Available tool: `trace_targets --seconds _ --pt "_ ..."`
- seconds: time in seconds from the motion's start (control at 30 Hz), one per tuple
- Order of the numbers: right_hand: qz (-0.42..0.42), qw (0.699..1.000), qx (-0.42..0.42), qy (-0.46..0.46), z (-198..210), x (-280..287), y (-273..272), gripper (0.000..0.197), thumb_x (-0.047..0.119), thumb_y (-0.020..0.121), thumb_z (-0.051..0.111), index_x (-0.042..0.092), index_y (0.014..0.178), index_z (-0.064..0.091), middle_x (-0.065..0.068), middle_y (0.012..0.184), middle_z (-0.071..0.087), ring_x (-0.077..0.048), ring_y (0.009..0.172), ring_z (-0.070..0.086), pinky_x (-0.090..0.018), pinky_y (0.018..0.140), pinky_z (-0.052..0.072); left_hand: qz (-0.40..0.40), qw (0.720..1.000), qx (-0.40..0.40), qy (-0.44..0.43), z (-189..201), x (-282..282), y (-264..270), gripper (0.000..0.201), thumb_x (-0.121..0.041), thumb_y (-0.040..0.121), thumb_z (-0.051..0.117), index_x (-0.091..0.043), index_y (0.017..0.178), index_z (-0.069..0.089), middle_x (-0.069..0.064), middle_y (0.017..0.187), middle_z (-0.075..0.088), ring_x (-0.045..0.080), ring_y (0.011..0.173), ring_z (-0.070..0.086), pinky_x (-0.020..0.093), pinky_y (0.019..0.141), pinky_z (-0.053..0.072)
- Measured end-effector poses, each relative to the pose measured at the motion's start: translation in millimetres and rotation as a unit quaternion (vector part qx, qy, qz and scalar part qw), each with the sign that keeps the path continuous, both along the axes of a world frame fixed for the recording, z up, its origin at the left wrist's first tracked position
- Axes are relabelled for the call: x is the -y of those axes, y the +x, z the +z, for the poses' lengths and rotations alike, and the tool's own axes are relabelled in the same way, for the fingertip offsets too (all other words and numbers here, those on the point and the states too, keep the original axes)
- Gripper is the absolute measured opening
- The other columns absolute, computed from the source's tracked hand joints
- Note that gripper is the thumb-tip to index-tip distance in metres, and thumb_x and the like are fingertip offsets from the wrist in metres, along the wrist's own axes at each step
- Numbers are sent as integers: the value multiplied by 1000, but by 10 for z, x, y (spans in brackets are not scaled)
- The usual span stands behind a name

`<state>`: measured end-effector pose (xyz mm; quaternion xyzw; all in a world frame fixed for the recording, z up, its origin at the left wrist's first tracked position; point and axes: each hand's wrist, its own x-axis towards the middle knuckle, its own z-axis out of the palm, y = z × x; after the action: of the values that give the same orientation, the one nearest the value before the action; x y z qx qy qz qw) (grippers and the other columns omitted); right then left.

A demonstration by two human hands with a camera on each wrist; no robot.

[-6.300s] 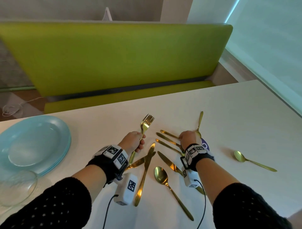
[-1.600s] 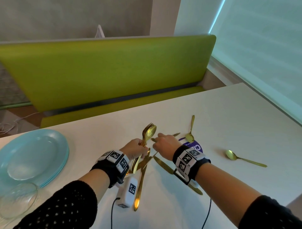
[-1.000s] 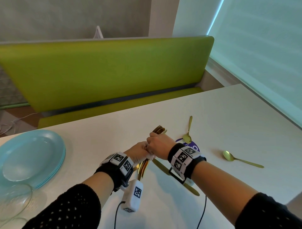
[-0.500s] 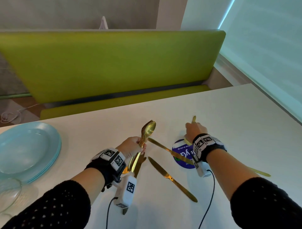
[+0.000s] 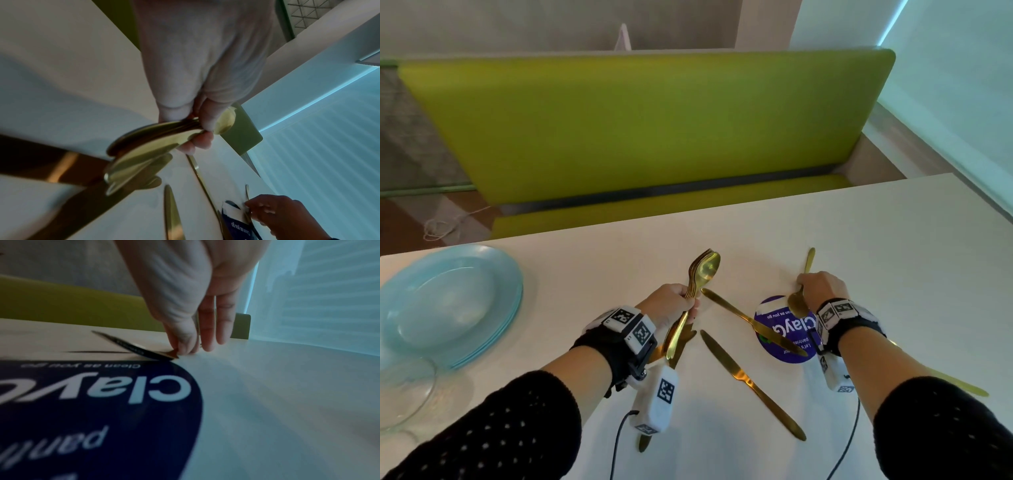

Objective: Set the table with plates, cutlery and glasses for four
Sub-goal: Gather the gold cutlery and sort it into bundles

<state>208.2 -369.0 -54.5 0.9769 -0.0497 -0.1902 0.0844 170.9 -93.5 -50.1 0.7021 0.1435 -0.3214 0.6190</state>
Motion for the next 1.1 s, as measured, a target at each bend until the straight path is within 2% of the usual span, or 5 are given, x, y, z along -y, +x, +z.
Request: trace_targets --seconds 0.27,0.5,0.67,0.87,1.1 --pt "96 995 -1 -9 33 -28 -99 28 13 98 38 17 119 56 -5 115 62 -21 106 60 -30 87 51 48 996 -37 -60 47 160 -54 18 3 96 41 -5 92 57 9 82 57 16 71 54 29 72 49" --pt "42 974 145 167 257 -228 -150 20 23 94 54 14 105 68 -5 106 62 -19 106 52 -32 81 48 67 996 -12 -53 106 346 -70 20 4 96 41 -5 86 56 10 80 57 17 70 55 30 74 49" --pt "-132 886 151 419 542 -497 -230 13 25 85 67 13 90 71 3 79 63 -13 73 54 -17 64 45 55 998 20 -23 162 530 -114 14 1 97 42 -4 99 55 7 84 60 15 73 59 26 71 51" --pt "-242 771 -12 589 545 -637 -534 10 18 86 67 13 78 67 1 69 65 -8 48 43 -18 48 40 -3 999 32 -16 249 631 -165 16 -6 97 46 -8 108 56 7 93 66 18 81 63 28 72 50" --pt "-291 737 -52 607 463 -623 -715 9 15 86 67 8 81 63 2 49 55 -6 38 40 -17 41 34 -24 996 -12 -88 237 707 -245 11 -2 95 48 -8 100 55 14 93 68 24 90 69 41 94 52"
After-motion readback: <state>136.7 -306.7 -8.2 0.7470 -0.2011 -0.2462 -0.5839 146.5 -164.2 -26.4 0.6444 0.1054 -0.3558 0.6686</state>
